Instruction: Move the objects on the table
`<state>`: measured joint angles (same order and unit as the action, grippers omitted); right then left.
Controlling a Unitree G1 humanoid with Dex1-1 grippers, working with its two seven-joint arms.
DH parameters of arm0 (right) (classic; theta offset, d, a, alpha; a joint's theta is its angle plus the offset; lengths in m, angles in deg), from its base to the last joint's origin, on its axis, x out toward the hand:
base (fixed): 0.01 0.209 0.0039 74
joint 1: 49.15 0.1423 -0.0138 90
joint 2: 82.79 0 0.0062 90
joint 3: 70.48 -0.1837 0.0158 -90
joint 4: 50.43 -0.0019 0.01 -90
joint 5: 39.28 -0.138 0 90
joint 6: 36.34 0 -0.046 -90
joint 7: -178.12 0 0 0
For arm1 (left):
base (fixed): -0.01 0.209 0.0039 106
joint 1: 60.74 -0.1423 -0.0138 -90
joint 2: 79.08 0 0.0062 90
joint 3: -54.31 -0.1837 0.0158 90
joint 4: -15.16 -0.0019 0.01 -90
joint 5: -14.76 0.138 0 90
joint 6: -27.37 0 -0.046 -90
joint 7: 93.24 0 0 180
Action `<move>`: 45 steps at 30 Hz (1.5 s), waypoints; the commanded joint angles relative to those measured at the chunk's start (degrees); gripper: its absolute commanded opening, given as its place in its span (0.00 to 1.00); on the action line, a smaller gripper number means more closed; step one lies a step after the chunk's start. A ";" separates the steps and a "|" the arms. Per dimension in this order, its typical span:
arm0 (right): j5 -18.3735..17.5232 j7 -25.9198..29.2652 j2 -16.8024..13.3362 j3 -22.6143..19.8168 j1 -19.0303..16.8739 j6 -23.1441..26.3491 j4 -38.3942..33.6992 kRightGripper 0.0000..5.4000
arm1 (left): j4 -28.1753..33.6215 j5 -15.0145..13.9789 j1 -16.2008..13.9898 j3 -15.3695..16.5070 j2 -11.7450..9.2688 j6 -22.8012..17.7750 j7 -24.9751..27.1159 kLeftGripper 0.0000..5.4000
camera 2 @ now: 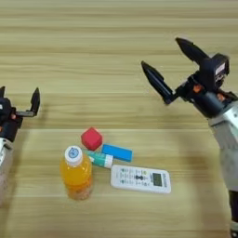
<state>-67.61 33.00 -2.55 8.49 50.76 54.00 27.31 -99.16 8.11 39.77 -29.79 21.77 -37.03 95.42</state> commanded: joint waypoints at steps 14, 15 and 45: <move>16.85 -17.16 16.85 1.37 -5.47 -29.05 23.25 0.99 | 10.46 3.30 -6.84 2.72 -2.24 6.14 -3.71 1.00; 16.29 -17.42 17.06 0.77 -4.73 -30.24 25.14 0.99 | 10.50 3.20 -7.43 2.87 -2.28 6.13 -3.59 1.00; 24.95 -25.42 16.44 1.68 7.88 -38.77 47.57 0.99 | -2.52 0.30 1.03 3.57 -2.42 6.11 -2.07 1.00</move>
<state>-42.83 7.76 14.19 10.10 57.34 15.69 73.89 -100.63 8.50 39.62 -26.43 19.60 -30.91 93.17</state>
